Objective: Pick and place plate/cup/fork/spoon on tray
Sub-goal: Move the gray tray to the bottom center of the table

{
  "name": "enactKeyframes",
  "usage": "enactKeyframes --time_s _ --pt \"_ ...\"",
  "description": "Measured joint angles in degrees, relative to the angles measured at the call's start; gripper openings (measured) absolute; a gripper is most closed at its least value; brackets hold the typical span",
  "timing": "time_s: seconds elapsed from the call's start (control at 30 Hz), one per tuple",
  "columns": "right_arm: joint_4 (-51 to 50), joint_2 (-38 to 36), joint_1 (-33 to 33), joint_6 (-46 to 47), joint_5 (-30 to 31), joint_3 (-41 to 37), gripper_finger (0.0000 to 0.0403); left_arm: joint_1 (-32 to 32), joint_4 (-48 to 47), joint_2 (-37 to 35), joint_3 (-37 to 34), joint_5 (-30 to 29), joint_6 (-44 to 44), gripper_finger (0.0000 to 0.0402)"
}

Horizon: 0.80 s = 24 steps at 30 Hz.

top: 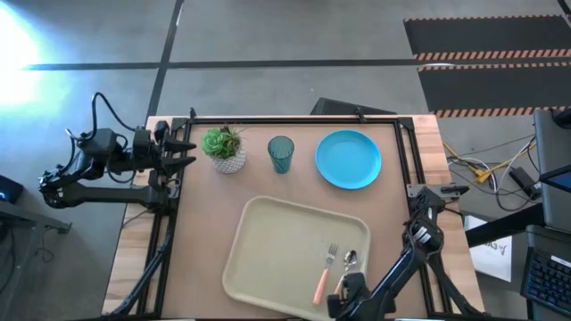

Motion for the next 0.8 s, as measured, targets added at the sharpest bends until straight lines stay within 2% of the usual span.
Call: enactKeyframes --time_s 0.1,0.17,0.27,0.37,0.47,0.57,0.63,0.8 --pt "-2.51 -1.5 0.14 0.03 0.52 0.0 0.0009 0.0 -0.01 0.0 0.0 0.01 0.04 0.0157" --pt "-3.35 -2.68 0.11 0.1 3.27 0.03 0.0009 -0.01 -0.15 0.0 0.0 0.0 0.71 0.0157" --pt "-3.64 -4.27 0.07 -0.23 10.39 0.04 0.0009 0.0 -1.49 0.0 0.0 0.01 3.16 0.0157" --pt "-3.67 -6.54 -0.13 -0.45 20.57 0.04 0.0009 -0.02 -5.34 0.64 0.0 0.0 3.13 0.0145" --pt "-3.79 -8.81 -0.15 -1.51 32.66 0.04 0.0009 -0.02 -10.21 2.29 -0.58 0.02 3.0 0.011" --pt "-3.74 -10.79 -0.34 -4.93 42.5 0.04 0.0009 0.0 -10.35 4.14 -3.07 -0.11 2.23 0.0046" --pt "-3.82 -12.14 -0.67 -7.07 46.9 0.04 0.0009 -0.02 -9.66 5.88 -4.93 -1.19 1.41 0.0013" --pt "-3.77 -14.65 -1.41 -13.14 53.18 0.06 0.0009 -0.11 -5.23 11.31 -11.43 -3.35 -1.46 0.0001"
